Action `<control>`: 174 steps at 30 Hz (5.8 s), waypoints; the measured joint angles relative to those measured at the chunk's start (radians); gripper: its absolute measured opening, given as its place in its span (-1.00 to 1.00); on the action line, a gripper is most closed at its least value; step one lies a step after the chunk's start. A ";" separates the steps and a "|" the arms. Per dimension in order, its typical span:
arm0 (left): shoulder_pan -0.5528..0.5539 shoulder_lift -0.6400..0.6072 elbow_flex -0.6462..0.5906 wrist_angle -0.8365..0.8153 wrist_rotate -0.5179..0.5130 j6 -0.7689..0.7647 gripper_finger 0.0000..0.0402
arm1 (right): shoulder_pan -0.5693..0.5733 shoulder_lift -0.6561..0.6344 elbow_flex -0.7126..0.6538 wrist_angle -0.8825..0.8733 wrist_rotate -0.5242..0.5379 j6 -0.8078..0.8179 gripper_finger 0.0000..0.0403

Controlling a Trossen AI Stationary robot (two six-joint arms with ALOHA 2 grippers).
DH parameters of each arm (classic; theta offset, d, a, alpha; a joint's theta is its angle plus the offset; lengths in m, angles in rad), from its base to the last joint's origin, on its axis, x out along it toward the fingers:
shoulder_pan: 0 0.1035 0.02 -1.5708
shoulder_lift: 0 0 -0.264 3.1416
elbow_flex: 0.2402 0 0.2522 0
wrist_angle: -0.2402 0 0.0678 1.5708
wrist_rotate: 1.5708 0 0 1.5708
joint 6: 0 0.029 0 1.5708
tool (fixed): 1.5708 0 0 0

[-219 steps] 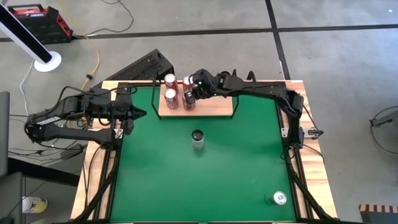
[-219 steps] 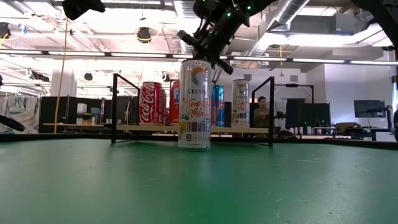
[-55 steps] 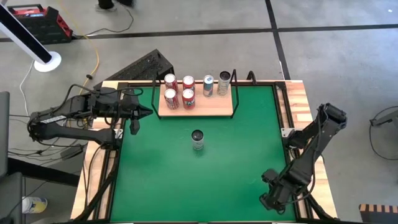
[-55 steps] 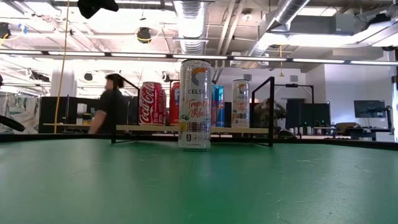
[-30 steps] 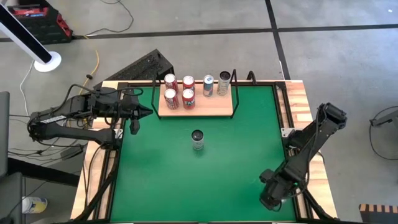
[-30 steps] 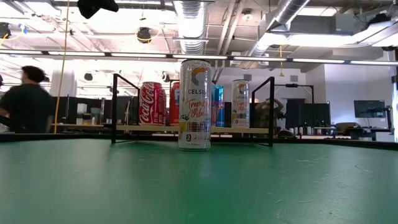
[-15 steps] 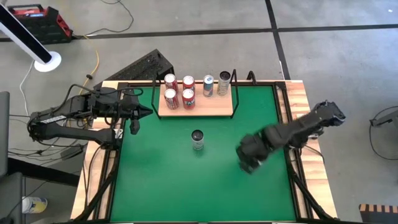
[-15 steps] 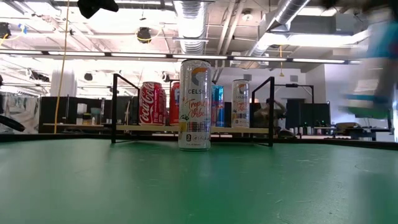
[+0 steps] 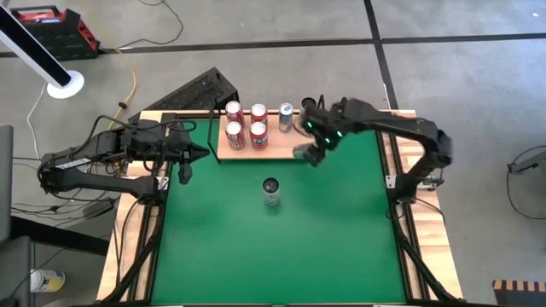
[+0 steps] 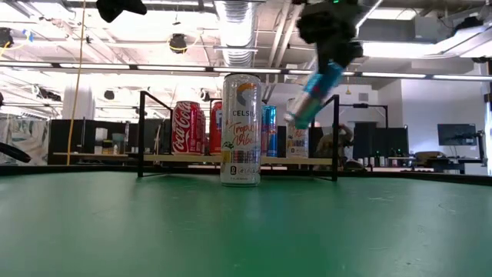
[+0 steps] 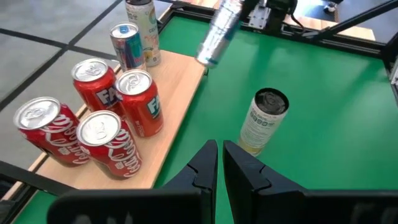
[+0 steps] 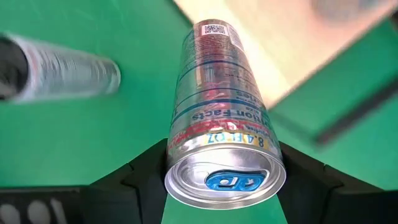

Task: Place canned beverage on shelf
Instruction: Put the blue soda can on the shelf aligned with the other blue soda can

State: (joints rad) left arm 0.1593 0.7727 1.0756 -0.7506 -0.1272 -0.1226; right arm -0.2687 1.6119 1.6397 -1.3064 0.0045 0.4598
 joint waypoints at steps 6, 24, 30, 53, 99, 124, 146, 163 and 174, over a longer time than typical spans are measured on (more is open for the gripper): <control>0.000 0.000 0.000 0.000 -0.039 0.001 -0.95 | -0.073 0.228 0.292 -0.097 0.021 -0.214 0.29; 0.000 0.000 0.000 -0.002 -0.037 -0.021 -0.95 | -0.113 0.509 0.597 -0.264 0.078 -0.408 0.29; 0.000 0.000 0.000 -0.002 -0.037 -0.022 -0.95 | -0.120 0.509 0.597 -0.265 0.076 -0.412 0.31; 0.000 0.000 0.000 -0.003 -0.038 -0.017 -0.95 | -0.120 0.509 0.597 -0.265 0.070 -0.419 0.40; 0.000 0.000 0.000 -0.021 -0.061 -0.048 -0.95 | -0.002 0.031 0.129 0.076 0.127 -0.438 0.72; 0.000 0.000 0.000 -0.062 -0.042 -0.048 -0.95 | -0.048 0.124 -0.234 0.395 0.128 -0.381 -0.91; 0.000 0.000 0.000 -0.071 -0.042 -0.039 -0.95 | -0.054 0.119 -0.233 0.533 0.152 -0.390 -0.91; 0.000 0.000 0.000 -0.071 -0.045 -0.047 -0.95 | -0.092 0.119 -0.233 0.605 0.203 -0.370 -0.92; 0.000 0.000 0.000 -0.070 -0.045 -0.050 -0.95 | -0.091 0.119 -0.233 0.572 0.199 -0.352 -0.91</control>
State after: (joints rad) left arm 0.1593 0.7724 1.0756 -0.8208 -0.1726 -0.1726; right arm -0.3601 1.7313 1.4063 -0.7340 0.2037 0.1078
